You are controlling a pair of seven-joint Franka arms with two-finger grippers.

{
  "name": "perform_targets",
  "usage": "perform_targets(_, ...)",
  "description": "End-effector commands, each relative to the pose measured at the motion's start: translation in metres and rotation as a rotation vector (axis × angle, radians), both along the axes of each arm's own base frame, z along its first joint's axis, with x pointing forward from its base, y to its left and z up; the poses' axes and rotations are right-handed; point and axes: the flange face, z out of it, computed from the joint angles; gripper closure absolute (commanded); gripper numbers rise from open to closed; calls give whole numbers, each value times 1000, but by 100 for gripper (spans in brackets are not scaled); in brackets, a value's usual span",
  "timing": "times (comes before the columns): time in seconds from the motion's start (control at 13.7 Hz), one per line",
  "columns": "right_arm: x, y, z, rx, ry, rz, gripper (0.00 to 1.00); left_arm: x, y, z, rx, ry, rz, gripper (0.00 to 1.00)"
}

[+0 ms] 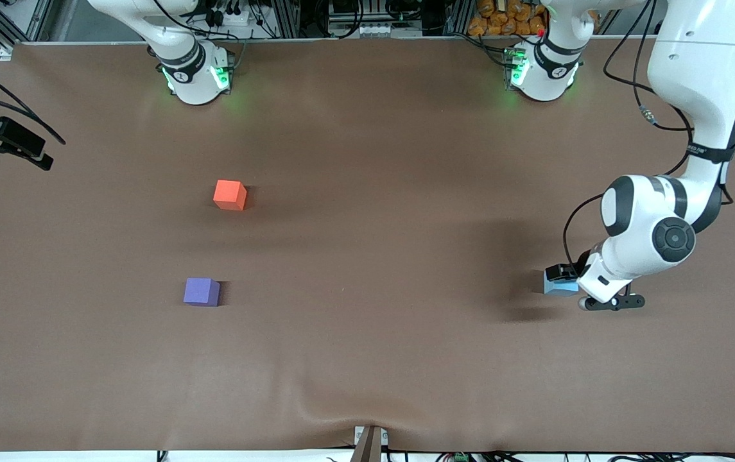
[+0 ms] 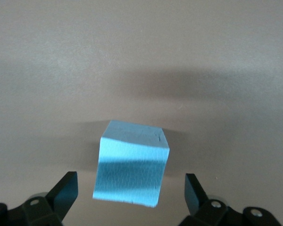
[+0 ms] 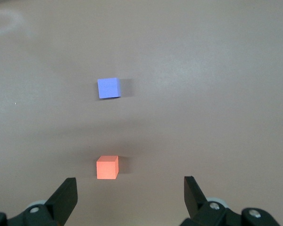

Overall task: Place blue block between orange and purple blocks
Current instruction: 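Close the left gripper on the light-blue cube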

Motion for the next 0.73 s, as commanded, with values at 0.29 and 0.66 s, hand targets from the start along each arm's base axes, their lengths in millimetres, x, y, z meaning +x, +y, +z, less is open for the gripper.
perform_targets(0.29,-1,-4,3,21,0,4,0,4,1,-33,-7,7,0,0)
perform_targets(0.66,-2,-4,3,21,1,4,0,2,-19,-33,-17,13,-2,100)
